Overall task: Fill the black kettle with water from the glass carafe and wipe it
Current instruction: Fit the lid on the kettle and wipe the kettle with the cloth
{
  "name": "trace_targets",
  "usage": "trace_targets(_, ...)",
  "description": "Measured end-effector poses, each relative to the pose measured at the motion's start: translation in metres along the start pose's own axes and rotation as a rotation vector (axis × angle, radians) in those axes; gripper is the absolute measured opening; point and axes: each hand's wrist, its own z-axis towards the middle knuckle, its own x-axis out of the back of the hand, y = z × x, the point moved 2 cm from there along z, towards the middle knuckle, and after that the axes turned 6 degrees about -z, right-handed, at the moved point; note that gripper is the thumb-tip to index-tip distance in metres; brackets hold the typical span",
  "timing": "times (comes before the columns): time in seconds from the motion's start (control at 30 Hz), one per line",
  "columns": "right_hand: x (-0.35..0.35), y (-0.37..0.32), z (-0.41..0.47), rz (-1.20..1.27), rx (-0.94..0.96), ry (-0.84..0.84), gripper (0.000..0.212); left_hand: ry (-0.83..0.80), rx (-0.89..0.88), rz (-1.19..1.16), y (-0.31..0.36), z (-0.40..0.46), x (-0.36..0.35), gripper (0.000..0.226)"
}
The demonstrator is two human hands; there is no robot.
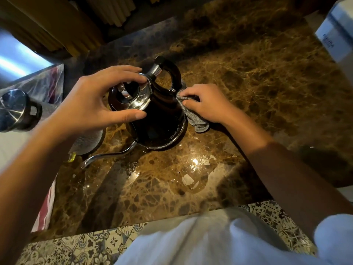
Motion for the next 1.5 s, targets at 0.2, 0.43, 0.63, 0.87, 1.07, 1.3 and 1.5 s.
trace_targets(0.2, -0.008, 0.002, -0.037, -0.001, 0.0, 0.111, 0.027, 0.014, 0.01, 0.013, 0.0, 0.001, -0.001, 0.069)
trace_targets(0.43, -0.029, -0.014, -0.083, 0.02, -0.012, 0.152, 0.022, 0.125, 0.067, 0.041, 0.01, 0.0, -0.01, 0.071)
trace_targets(0.63, -0.055, -0.043, -0.096, 0.022, 0.028, 0.125, 0.02, 0.23, 0.114, 0.116, 0.02, 0.006, -0.02, 0.074)
trace_targets(0.87, -0.077, -0.078, -0.101, 0.006, 0.011, 0.194, 0.019, 0.308, 0.197, 0.144, 0.026, 0.006, -0.027, 0.073)
trace_targets(1.07, -0.06, -0.076, -0.107, 0.221, -0.073, 0.054, 0.018, 0.325, 0.208, 0.128, 0.028, 0.005, -0.025, 0.073)
trace_targets(1.3, -0.04, -0.075, -0.091, 0.236, -0.014, 0.178, 0.016, 0.326, 0.204, 0.137, 0.027, 0.006, -0.027, 0.073)
trace_targets(1.5, -0.057, -0.055, -0.094, 0.111, -0.084, 0.032, 0.025, 0.321, 0.194, 0.143, 0.025, 0.006, -0.026, 0.074)
